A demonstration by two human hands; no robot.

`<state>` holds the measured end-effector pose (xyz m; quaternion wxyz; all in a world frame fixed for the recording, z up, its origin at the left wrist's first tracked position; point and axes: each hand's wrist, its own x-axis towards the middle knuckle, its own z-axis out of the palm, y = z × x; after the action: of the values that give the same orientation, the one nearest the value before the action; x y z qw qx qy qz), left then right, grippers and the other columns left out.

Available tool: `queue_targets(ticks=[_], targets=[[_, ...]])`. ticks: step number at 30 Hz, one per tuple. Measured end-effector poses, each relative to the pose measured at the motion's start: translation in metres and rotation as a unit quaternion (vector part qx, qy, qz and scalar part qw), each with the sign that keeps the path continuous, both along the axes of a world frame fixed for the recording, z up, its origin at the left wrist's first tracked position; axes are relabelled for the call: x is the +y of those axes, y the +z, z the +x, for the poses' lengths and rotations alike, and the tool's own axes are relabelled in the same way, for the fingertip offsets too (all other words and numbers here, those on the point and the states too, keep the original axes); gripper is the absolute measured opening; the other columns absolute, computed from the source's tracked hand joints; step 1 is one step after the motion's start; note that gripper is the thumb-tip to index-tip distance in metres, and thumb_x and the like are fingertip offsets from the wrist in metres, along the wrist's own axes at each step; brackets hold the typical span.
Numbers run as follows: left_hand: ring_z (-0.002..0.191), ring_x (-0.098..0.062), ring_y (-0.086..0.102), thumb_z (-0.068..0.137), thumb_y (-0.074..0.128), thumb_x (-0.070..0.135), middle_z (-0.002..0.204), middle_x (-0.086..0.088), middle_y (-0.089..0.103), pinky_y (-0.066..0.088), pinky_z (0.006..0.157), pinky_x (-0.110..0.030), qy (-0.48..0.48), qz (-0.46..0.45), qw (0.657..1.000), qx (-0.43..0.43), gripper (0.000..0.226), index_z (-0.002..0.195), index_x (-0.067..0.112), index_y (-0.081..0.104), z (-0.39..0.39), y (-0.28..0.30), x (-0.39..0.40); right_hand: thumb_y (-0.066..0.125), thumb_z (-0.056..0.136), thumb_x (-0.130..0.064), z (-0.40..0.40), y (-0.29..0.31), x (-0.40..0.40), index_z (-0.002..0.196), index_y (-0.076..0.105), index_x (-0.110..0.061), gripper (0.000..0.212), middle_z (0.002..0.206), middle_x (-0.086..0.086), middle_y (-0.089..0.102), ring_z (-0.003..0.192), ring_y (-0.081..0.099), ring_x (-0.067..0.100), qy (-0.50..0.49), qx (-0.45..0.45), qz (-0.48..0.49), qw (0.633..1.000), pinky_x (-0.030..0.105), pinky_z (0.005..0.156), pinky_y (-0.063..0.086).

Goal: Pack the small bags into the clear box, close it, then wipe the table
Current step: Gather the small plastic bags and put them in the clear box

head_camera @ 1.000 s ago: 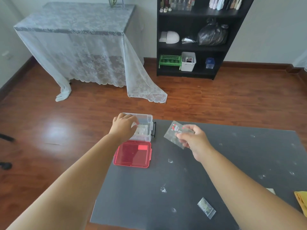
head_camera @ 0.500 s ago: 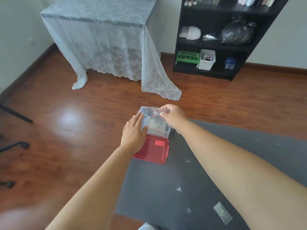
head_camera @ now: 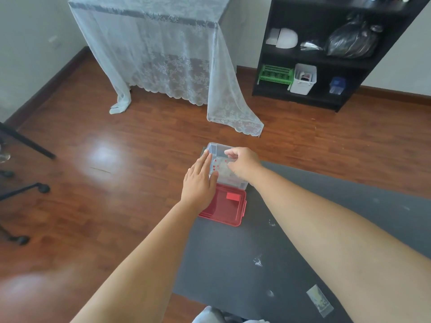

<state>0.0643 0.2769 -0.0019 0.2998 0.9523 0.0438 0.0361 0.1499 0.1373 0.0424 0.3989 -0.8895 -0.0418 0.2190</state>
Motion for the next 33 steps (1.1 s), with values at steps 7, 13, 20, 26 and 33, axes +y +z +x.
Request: queue_targets(ticks=[7,13,20,26,33], targets=[[0.147,-0.019,0.012,0.1,0.037,0.03,0.159,0.008,0.019,0.012,0.117,-0.046,0.018,0.019,0.999,0.022,0.052,0.15,0.023,0.026,-0.002,0.006,-0.006,0.05,0.087,-0.001,-0.014,0.014,-0.046,0.109,0.069,-0.025,0.037,0.112,-0.008,0.067,0.102,0.059,0.007,-0.087,-0.087,0.079,0.989,0.022,0.084,0.048],[0.147,-0.018,0.012,0.096,0.044,0.028,0.158,0.008,0.023,0.01,0.117,-0.041,0.003,0.014,1.0,-0.006,0.055,0.148,0.023,0.03,-0.03,0.016,-0.044,0.055,0.088,-0.013,-0.062,0.005,-0.124,0.088,0.068,-0.033,0.025,0.096,-0.004,0.07,0.085,0.063,0.01,-0.199,-0.046,0.137,0.969,0.02,0.068,0.047],[0.144,-0.025,0.02,0.089,0.056,0.025,0.147,0.005,0.04,0.019,0.114,-0.042,-0.169,0.016,0.985,0.013,0.045,0.134,0.026,0.052,-0.095,0.007,-0.137,0.06,0.084,-0.008,-0.144,-0.014,-0.231,0.087,0.07,-0.029,0.023,0.082,-0.004,0.07,0.072,0.059,0.01,-0.306,0.039,0.144,0.94,0.023,0.066,0.044],[0.139,-0.022,0.02,0.089,0.057,0.033,0.141,0.01,0.043,0.025,0.111,-0.043,-0.37,0.081,0.92,0.104,0.038,0.127,0.034,0.057,-0.134,0.001,-0.207,0.059,0.082,-0.007,-0.207,-0.025,-0.314,0.093,0.07,-0.025,0.024,0.07,-0.008,0.069,0.066,0.061,0.008,-0.344,0.058,0.105,0.931,0.02,0.065,0.047],[0.129,-0.022,0.03,0.084,0.061,0.042,0.137,0.009,0.041,0.029,0.103,-0.035,-0.443,0.246,0.852,0.134,0.047,0.13,0.039,0.051,-0.142,0.004,-0.242,0.06,0.083,-0.019,-0.249,-0.021,-0.376,0.088,0.068,-0.035,0.019,0.073,-0.011,0.067,0.072,0.062,0.007,-0.307,-0.001,-0.034,0.951,0.023,0.058,0.042]])
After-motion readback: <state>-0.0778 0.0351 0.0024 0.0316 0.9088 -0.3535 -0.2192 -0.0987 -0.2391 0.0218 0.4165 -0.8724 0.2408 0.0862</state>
